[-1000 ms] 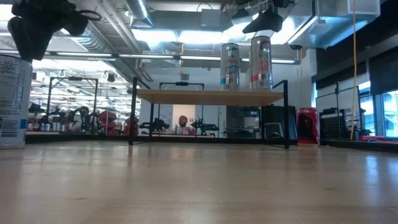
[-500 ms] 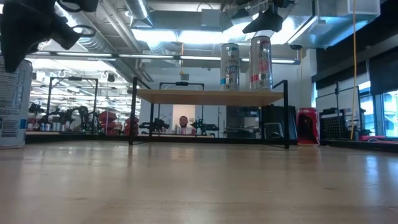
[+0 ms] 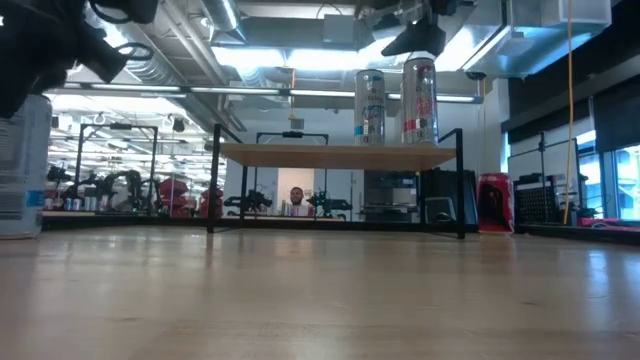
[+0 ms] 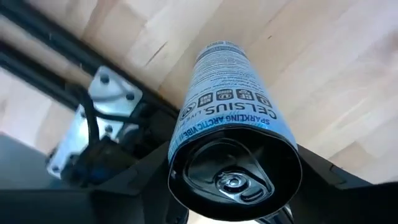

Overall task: Place canned beverage on shelf
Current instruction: Put the white-blue soda can on the shelf aligned with the other white-blue soda can

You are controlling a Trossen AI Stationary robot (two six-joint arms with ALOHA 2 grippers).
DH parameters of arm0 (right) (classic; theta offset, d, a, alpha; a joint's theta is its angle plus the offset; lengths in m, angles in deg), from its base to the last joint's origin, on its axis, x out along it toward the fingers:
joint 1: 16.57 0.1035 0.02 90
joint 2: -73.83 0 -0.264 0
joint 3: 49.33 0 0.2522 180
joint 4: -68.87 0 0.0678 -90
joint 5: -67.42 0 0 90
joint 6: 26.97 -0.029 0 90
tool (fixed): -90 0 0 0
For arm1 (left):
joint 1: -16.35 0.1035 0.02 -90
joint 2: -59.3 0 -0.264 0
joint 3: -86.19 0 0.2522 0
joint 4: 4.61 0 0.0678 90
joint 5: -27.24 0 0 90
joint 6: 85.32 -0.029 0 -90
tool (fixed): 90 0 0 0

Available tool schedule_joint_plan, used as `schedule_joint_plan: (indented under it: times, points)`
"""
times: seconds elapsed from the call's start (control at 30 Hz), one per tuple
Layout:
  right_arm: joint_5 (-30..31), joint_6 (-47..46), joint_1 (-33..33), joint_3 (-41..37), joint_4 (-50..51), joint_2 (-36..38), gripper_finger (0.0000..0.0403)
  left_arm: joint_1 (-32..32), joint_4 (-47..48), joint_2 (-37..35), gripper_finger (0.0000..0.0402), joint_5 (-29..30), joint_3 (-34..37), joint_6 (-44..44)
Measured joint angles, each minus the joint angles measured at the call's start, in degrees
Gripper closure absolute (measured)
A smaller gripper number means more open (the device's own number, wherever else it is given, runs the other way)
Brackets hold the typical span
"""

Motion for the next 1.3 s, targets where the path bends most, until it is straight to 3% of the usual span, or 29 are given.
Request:
schedule_joint_plan:
  times: [0.27, 0.4, 0.93, 1.3]
  points:
    - [2.67, 0.15, 5.59, 0.02, -0.7, -0.13, 0.0027, -3.19, -10.79, 2.62, 0.018, 2.71, -8.96, -9.02]
    - [5.45, 0.02, 9.36, 0.02, -0.16, -1.47, 0.0027, -5.42, -12.14, 8.49, 0.0177, 6.58, -14.13, -15.16]
    - [6.21, -2.68, 14.94, 0.02, 1.7, -9.89, 0.0027, -12.76, -7.48, 35.92, 0.0179, 7.06, -35.34, -46.52]
    - [6.29, -3.89, 14.89, 0.0, 3.04, -10.4, 0.0027, -17.52, -5.87, 42.57, 0.0177, 9.17, -37.12, -53.74]
